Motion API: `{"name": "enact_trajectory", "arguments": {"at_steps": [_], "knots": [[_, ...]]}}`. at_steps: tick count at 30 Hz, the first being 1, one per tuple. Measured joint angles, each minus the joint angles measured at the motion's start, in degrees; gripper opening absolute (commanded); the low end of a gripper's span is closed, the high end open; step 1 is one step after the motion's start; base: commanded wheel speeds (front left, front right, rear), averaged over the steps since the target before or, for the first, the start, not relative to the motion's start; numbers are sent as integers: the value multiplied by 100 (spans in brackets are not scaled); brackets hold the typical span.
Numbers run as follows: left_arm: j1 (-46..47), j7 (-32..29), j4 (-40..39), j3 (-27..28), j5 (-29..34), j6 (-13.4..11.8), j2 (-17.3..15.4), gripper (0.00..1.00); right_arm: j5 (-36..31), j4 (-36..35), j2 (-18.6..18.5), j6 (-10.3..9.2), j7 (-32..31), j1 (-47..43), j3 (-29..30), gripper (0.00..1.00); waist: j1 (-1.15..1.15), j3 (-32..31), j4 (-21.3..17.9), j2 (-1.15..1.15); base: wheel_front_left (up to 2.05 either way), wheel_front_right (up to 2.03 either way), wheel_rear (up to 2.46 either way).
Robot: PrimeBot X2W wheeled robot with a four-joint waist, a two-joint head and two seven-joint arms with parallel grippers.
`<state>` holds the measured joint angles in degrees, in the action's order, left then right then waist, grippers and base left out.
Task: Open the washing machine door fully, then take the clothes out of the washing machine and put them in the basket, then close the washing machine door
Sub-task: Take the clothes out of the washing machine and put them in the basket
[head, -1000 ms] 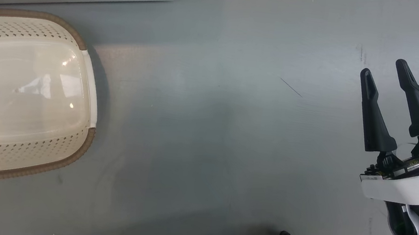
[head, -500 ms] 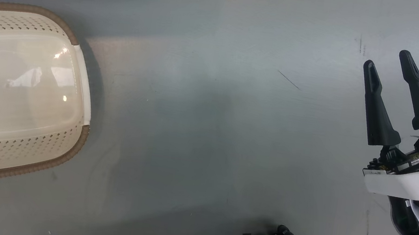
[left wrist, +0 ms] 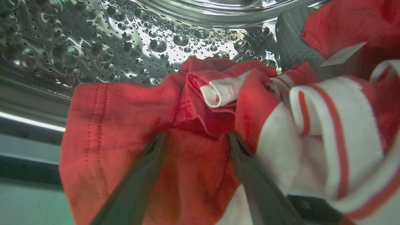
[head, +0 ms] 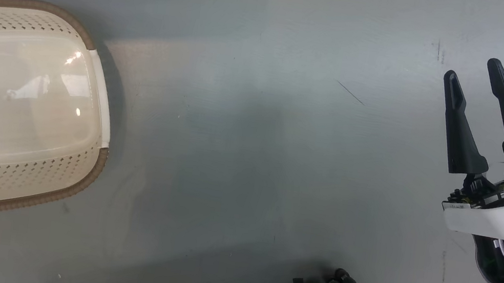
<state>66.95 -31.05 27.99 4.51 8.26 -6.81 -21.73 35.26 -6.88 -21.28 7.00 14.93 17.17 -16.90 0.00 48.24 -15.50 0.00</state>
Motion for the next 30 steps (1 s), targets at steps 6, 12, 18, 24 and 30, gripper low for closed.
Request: {"name": "enact_trajectory", "arguments": {"at_steps": [6, 12, 18, 24, 30], "knots": [[107, -24, 59, 46, 36, 0, 1, 100, 0, -2, -3, 0, 0, 1, 5, 100, 0, 49, -11, 0, 0, 0, 0], [201, -57, 109, 80, 42, 0, 16, 100, 0, -2, -4, 0, 0, 16, 5, 100, 0, 94, -31, 0, 0, 0, 0], [271, -118, 182, 127, 38, -1, 138, 0, 0, -1, -26, 0, 0, 64, 21, 100, 0, 110, -23, 0, 0, 0, 0], [291, -24, 275, 177, 38, -1, 167, 0, -9, 21, -30, 0, 0, 89, 38, 100, 0, 85, 16, 0, 0, 0, 0], [264, 158, 460, 256, 30, 0, 263, 0, -53, 87, -35, 0, 0, 88, 84, 100, 0, -36, 77, 0, 0, 0, 0]]}}
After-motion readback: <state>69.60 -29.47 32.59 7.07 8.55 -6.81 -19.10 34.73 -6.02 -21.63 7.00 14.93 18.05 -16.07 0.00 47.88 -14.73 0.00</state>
